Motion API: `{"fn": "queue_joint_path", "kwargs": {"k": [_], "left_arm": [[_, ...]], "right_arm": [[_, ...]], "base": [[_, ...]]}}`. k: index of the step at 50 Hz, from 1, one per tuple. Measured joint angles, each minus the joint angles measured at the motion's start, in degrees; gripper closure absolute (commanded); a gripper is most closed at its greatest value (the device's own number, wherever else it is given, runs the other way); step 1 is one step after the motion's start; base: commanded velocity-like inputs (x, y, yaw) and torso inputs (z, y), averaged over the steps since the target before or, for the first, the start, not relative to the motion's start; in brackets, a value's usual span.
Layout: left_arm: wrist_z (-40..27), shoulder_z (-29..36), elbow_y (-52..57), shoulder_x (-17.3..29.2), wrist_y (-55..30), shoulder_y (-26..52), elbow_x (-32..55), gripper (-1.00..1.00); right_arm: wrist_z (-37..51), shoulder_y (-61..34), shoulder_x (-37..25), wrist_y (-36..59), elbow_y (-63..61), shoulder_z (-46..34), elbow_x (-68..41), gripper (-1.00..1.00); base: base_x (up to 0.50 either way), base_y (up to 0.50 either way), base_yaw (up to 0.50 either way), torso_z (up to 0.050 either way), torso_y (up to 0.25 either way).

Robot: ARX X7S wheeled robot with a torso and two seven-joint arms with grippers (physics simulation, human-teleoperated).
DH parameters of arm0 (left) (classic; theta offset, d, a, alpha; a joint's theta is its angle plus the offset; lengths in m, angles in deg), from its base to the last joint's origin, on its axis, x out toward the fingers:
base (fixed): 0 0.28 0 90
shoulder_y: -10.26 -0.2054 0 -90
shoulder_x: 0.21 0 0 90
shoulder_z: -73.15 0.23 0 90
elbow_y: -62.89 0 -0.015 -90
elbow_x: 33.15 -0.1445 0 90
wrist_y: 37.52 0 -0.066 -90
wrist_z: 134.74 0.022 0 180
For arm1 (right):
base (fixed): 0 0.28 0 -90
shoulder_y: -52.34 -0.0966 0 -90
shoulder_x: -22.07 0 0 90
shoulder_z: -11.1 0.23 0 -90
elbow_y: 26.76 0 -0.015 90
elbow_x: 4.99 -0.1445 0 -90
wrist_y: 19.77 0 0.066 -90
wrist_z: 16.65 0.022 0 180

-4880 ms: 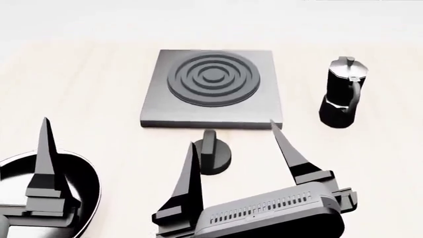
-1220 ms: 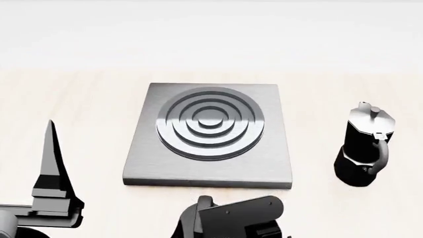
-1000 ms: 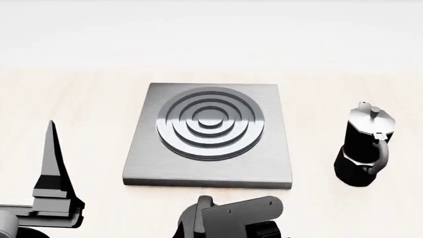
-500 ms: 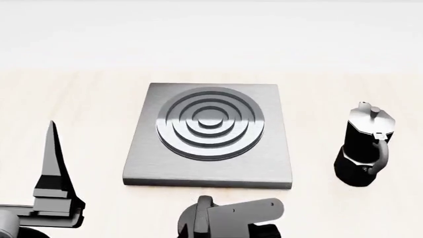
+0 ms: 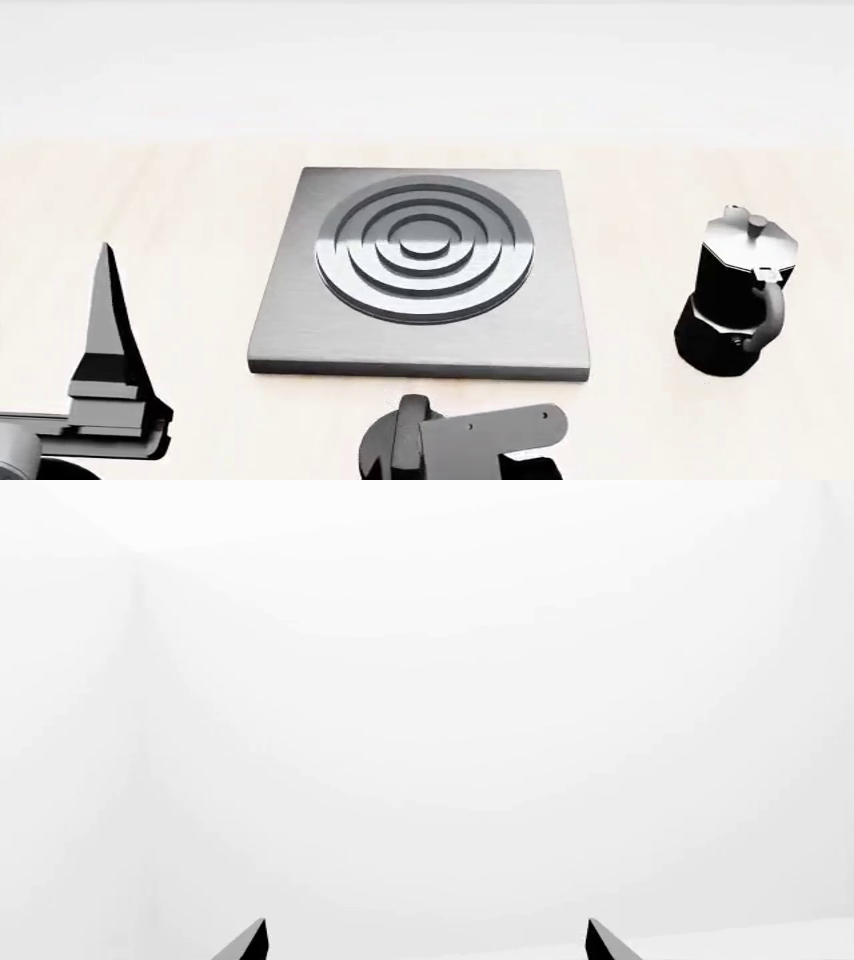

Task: Turn on the stove.

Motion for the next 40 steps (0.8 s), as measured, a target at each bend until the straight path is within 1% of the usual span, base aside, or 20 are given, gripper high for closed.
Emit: {"fn": "queue_joint_path", "kwargs": {"k": [40], "left_arm": [[-0.7, 0.3, 0.2, 0.6, -0.2, 0.3, 0.6, -1.00]], "right_arm": [[-0.1, -2.8, -1.3, -4.7, 9.1, -3.2, -1.8, -1.00]], "base": [[0.00, 0.00, 0.00, 0.000, 0.000]]}}
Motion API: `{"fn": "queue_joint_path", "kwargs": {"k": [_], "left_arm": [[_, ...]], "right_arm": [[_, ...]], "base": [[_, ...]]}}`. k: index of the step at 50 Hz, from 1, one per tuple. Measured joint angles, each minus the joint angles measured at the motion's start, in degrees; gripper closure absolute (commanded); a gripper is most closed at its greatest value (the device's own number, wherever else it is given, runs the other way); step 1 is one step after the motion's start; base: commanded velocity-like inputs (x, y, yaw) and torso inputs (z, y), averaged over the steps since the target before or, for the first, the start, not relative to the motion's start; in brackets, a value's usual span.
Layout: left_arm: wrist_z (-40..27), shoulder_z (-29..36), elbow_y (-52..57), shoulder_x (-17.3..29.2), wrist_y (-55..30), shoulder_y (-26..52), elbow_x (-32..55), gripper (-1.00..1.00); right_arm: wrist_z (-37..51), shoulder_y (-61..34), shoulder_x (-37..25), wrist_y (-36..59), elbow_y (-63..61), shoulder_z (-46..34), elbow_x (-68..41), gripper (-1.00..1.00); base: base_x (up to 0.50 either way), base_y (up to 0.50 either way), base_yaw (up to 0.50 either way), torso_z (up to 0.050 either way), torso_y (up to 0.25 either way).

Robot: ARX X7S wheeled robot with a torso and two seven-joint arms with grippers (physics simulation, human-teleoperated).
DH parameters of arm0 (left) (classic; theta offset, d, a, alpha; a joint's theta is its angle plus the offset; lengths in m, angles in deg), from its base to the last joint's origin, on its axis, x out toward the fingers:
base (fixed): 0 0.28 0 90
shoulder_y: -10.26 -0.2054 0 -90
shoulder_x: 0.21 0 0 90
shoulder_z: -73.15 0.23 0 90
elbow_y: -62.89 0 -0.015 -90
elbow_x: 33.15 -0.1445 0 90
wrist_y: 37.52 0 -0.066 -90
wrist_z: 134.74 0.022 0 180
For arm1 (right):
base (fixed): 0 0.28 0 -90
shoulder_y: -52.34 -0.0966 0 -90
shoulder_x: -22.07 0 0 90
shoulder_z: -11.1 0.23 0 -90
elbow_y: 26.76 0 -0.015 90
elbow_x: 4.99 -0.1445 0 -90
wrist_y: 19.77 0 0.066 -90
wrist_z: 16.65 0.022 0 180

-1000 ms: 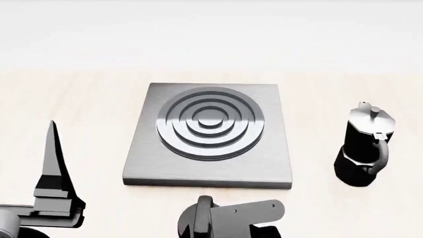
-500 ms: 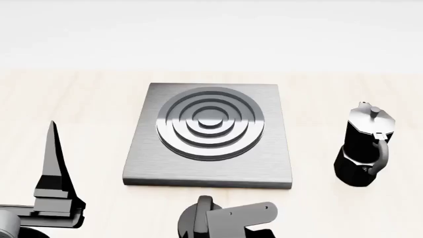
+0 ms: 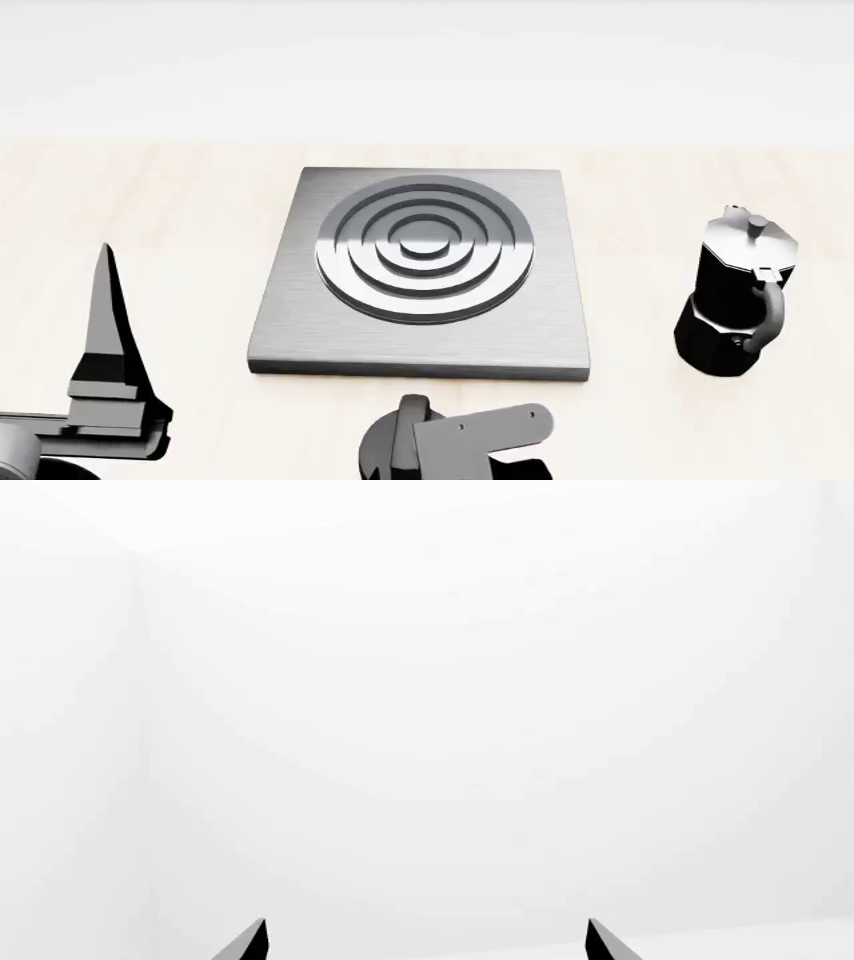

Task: Turn on the stove.

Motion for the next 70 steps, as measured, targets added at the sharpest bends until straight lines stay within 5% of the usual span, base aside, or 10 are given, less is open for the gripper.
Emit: {"fn": "queue_joint_path", "kwargs": {"k": [70], "left_arm": [[-1.3, 1.0, -0.4, 0.9, 0.5, 0.3, 0.6, -1.00]], "right_arm": [[10.2, 3.2, -4.8, -0.1, -5.6, 4.6, -1.7, -1.00]], "base": [[0.00, 0.00, 0.00, 0.000, 0.000]]}}
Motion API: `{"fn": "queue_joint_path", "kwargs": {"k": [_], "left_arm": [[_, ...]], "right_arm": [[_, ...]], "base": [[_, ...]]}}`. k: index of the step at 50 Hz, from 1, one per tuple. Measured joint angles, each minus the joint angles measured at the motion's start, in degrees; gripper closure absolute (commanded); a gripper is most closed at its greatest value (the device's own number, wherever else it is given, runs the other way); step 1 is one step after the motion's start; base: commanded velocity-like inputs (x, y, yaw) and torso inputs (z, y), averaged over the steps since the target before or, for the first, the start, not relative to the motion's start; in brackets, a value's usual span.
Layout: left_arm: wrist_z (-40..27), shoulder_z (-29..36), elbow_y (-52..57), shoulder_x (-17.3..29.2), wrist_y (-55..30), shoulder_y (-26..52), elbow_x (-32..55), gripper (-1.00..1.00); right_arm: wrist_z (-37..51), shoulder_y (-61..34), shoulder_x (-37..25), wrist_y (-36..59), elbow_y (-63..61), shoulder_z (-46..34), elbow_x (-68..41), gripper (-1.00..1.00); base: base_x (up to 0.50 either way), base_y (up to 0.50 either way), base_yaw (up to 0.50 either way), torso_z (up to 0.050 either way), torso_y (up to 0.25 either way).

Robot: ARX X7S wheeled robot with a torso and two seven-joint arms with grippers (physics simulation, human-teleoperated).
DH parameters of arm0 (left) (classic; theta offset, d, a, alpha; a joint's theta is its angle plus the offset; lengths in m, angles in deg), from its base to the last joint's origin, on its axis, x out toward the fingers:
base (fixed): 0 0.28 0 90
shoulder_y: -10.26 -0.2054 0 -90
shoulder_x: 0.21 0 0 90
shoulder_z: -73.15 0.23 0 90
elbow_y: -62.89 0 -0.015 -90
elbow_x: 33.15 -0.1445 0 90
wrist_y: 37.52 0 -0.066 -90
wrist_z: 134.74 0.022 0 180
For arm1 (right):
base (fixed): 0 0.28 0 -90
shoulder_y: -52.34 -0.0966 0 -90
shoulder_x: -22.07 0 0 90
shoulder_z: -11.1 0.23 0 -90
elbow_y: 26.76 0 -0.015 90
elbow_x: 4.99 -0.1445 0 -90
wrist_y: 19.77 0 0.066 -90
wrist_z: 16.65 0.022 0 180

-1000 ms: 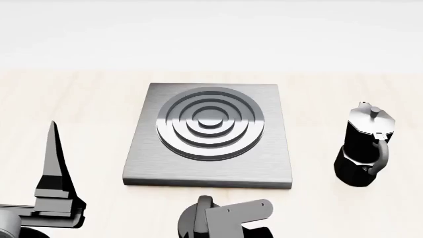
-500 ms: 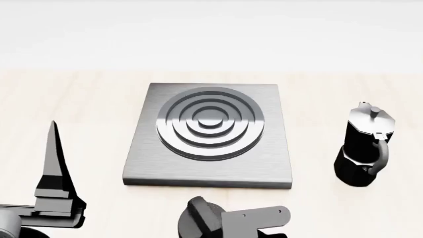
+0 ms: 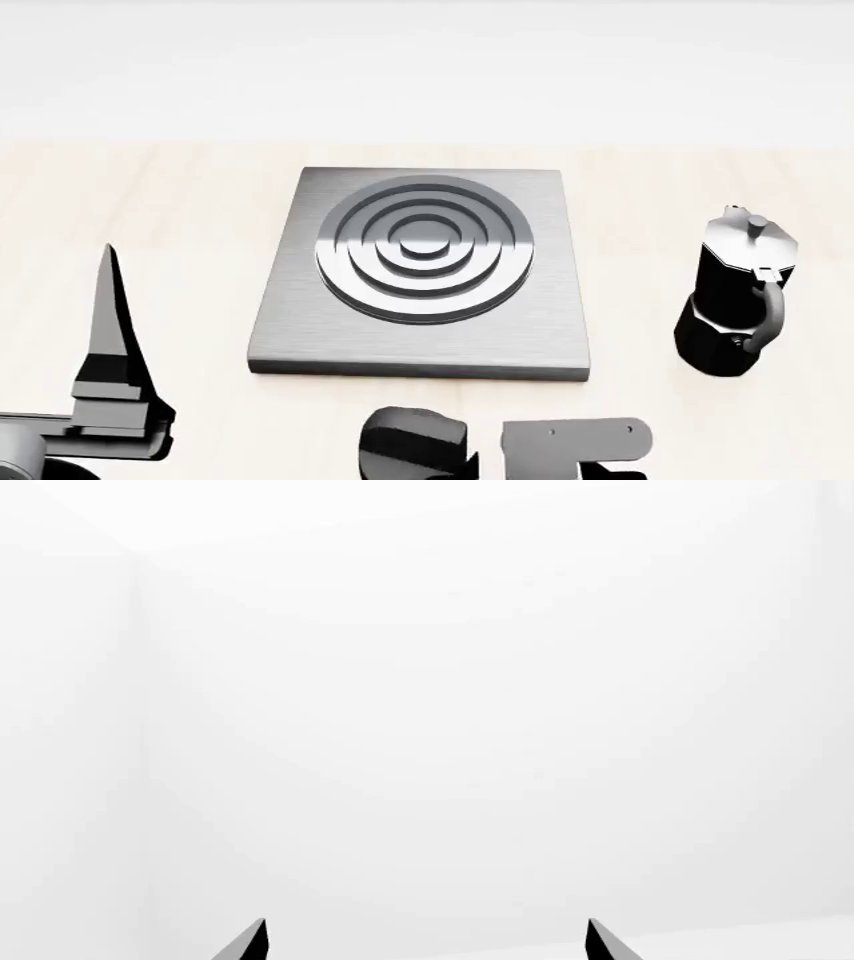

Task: Turn on the stove.

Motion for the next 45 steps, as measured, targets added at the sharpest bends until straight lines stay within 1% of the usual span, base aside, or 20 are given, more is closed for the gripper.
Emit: {"fn": "queue_joint_path", "kwargs": {"k": [30, 45], "left_arm": [[-0.4, 0.4, -0.1, 0.4, 0.3, 0.0, 0.3, -1.00], [-0.7, 0.7, -0.2, 0.6, 0.3, 0.2, 0.4, -1.00]], "right_arm": [[6.0, 1.7, -3.1, 6.6, -14.5, 1.6, -0.4, -1.00], [7.8, 1.4, -5.0, 9.5, -21.7, 0.7, -0.2, -1.00]], "base": [[0.00, 0.00, 0.00, 0.000, 0.000], [0.00, 0.00, 0.00, 0.000, 0.000]]}}
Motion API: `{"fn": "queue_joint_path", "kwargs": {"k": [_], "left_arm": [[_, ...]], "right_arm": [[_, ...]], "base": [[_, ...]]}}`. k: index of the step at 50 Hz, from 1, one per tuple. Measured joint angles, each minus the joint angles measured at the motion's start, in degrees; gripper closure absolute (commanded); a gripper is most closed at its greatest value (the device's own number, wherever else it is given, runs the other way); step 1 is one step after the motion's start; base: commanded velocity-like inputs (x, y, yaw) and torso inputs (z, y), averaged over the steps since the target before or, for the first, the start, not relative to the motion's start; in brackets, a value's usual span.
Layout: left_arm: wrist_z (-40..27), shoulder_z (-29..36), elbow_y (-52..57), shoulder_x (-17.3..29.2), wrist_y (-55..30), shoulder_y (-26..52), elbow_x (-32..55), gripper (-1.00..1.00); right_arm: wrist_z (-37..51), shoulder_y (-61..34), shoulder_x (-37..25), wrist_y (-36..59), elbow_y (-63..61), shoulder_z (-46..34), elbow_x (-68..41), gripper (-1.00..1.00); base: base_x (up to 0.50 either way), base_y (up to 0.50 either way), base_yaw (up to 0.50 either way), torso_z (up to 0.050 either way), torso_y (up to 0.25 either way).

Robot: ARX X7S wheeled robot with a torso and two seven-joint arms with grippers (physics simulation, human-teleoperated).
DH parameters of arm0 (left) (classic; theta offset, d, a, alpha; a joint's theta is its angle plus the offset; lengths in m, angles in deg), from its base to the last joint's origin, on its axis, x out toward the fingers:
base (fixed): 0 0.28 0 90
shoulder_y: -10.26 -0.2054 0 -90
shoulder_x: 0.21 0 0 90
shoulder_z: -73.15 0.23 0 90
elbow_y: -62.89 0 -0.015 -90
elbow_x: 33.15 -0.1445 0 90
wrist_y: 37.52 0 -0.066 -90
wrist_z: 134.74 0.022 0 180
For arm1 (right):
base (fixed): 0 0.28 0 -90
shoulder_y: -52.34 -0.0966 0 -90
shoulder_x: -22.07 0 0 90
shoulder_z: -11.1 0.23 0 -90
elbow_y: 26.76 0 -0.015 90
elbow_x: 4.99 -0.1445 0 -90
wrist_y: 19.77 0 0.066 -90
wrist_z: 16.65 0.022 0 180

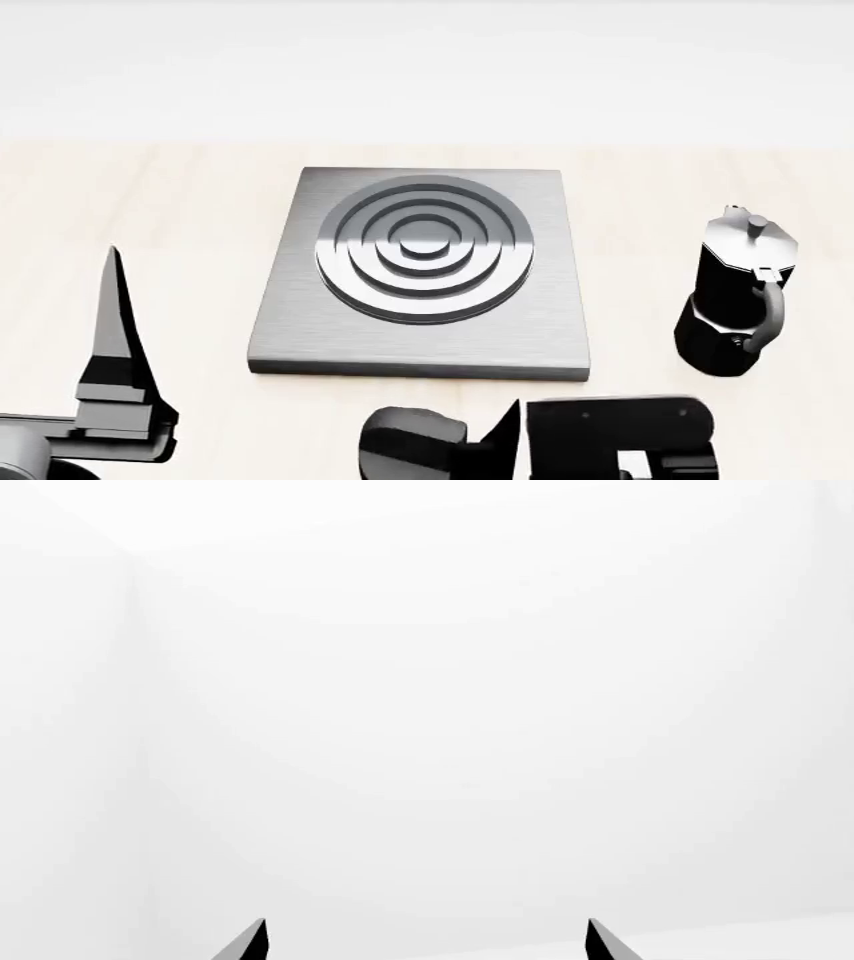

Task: Turn on the stove.

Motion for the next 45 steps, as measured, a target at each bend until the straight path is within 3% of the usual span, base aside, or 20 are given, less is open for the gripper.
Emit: {"fn": "queue_joint_path", "kwargs": {"k": [45], "left_arm": [[-0.7, 0.1, 0.6, 0.6, -0.3, 0.2, 0.8, -1.00]], "right_arm": [[4.8, -5.5, -2.6, 9.4, -16.4, -6.4, 0.8, -1.00]], "base": [[0.00, 0.00, 0.00, 0.000, 0.000]]}}
